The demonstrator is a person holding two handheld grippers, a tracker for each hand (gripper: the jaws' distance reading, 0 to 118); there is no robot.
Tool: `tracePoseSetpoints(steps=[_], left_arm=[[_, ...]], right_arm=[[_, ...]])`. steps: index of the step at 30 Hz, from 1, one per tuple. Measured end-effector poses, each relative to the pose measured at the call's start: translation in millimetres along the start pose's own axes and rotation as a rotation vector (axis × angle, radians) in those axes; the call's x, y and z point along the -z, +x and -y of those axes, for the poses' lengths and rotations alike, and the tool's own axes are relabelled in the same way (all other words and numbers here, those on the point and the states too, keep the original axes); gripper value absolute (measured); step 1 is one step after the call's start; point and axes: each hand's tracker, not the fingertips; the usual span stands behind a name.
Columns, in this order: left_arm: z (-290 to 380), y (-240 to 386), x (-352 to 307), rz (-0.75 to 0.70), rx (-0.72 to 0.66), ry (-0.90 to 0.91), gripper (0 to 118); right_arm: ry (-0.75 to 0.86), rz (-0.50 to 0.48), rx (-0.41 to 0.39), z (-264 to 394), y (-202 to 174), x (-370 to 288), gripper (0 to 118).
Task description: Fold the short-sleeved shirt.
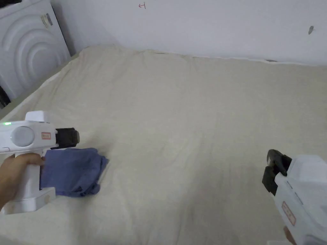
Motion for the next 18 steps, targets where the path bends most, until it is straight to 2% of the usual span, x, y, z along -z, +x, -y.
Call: tracePoseSetpoints(steps=[10,15,18], left_arm=[[-8.6,156.4,-163.3,0.155,0.122,0.487,108],[18.2,230.0,-195.8,0.253,0.118,0.653,108],[39.0,266.2,-197.9,0.275,0.152,0.686,107]], right_arm=[[0.166,0.112,-0.049,-56.3,50.8,-60.1,1],[0.234,0.178,-0.073,-68.6,82.1,-89.9,1],[0.261,0.212,-0.075,-71.0,100.4,-105.3,1]])
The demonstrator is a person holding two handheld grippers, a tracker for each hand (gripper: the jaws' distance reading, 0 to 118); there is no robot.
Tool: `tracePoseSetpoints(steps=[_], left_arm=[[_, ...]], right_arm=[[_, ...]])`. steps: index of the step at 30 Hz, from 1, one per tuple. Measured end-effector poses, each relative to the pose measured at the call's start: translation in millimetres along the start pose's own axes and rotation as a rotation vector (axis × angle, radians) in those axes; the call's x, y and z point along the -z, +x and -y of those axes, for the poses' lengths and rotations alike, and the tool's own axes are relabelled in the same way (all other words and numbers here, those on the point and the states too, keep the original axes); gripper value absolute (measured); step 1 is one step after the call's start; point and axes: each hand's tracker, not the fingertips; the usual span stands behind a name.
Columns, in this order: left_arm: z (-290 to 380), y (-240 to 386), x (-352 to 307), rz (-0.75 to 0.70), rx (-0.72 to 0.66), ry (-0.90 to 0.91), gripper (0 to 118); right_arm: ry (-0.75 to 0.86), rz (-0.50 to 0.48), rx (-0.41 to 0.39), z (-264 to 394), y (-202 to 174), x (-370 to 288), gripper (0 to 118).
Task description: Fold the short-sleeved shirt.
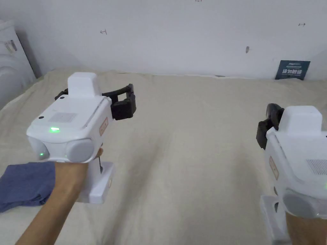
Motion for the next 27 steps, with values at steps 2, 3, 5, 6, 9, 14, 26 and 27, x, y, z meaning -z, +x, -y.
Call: tracePoseSetpoints(steps=[2,3,5,6,9,14,26,27], left_arm=[[12.4,21.6,1.9,0.009,0.017,0.016,102],[18.7,30.0,-0.2,0.021,0.016,0.033,95],[28.1,46.9,-3.9,0.032,0.013,0.050,80],[31.8,51.9,-5.6,0.041,-0.001,0.053,66],[41.6,63.9,-10.8,0.057,-0.015,0.071,1],[45.8,74.3,-13.6,0.105,-0.007,0.072,0],[47.4,71.8,-15.4,0.098,0.008,0.071,0],[47.4,71.1,-14.9,0.098,0.007,0.067,0]], right_arm=[[0.011,0.022,-0.004,-2.4,12.7,-6.2,1],[0.016,0.033,-0.007,-2.9,17.7,-8.9,1],[0.028,0.055,-0.011,-3.1,28.0,-14.9,1],[0.031,0.060,-0.013,-3.0,32.3,-17.1,1],[0.033,0.077,-0.013,-2.2,41.2,-22.6,1],[0.031,0.091,-0.017,-0.3,44.8,-25.8,1],[0.036,0.082,-0.019,-2.1,40.0,-28.8,1],[0.036,0.081,-0.019,-2.2,40.0,-28.9,1]])
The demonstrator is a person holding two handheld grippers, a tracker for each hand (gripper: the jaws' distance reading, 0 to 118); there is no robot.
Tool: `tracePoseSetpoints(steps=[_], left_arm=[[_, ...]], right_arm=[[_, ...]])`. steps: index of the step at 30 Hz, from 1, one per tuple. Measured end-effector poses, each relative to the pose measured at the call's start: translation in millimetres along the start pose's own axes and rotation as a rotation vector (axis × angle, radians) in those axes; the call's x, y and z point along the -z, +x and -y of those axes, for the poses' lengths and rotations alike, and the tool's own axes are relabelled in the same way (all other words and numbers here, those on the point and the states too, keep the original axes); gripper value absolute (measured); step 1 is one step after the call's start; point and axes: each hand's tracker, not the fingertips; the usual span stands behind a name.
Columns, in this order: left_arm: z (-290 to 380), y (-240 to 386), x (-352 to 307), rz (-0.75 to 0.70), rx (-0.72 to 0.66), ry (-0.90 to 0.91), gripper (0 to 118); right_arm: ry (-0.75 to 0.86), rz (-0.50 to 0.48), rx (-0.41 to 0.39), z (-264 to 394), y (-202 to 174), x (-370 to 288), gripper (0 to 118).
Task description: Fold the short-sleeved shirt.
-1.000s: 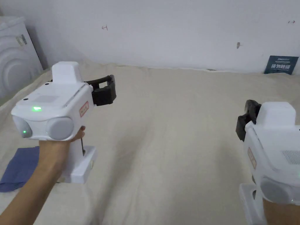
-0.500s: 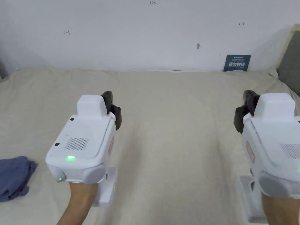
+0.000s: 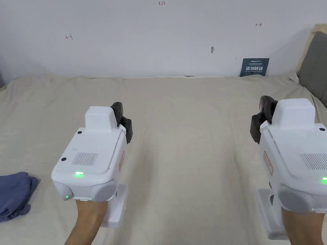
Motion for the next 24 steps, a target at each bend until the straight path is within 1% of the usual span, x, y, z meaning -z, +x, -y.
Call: tracePoseSetpoints(steps=[24], left_arm=[[2.0,-8.6,-1.5,-0.012,-0.010,-0.002,0]], right_arm=[[0.004,0.001,-0.007,-1.8,-3.0,-1.9,1]])
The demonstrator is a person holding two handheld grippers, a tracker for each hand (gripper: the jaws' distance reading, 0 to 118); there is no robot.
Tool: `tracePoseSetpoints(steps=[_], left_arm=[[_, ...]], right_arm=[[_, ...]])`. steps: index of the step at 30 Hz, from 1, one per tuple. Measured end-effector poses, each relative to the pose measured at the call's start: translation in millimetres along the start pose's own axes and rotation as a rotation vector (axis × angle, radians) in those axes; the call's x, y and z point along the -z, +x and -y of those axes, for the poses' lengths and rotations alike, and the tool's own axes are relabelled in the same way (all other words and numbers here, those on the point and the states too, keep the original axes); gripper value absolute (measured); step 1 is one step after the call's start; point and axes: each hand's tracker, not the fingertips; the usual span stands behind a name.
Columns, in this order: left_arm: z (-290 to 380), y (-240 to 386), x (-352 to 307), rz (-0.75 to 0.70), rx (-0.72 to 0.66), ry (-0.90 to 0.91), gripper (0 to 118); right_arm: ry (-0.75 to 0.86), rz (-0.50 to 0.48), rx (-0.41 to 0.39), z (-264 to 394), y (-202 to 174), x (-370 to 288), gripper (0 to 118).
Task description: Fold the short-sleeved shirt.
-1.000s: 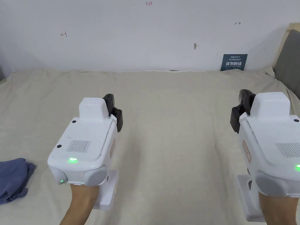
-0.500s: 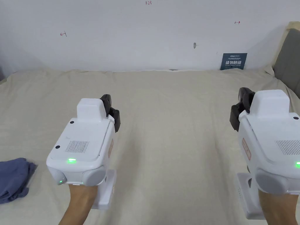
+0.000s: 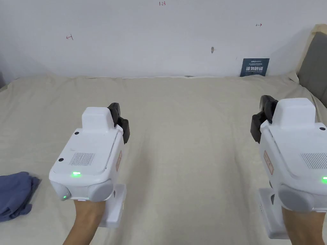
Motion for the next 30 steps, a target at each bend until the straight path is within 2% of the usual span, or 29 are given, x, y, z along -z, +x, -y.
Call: tracePoseSetpoints(steps=[23,25,26,29,30], left_arm=[[-2.4,1.0,-2.3,0.015,0.005,0.003,1],[-2.9,1.3,-3.3,0.018,0.004,0.005,14],[-2.6,1.6,-3.6,0.015,0.006,0.013,30],[-5.4,-0.4,-2.7,0.029,-0.011,-0.002,55],[-6.2,-1.5,-0.5,0.038,-0.023,-0.016,89]], right_arm=[[0.002,0.008,0.007,-2.2,1.2,-1.3,3],[-0.003,0.012,0.012,-2.1,1.4,-1.5,18],[-0.003,0.014,0.012,-1.8,1.3,-1.7,29],[-0.012,0.002,0.019,-0.7,1.8,-1.3,41],[-0.016,0.000,0.025,-0.3,2.1,-0.9,58]])
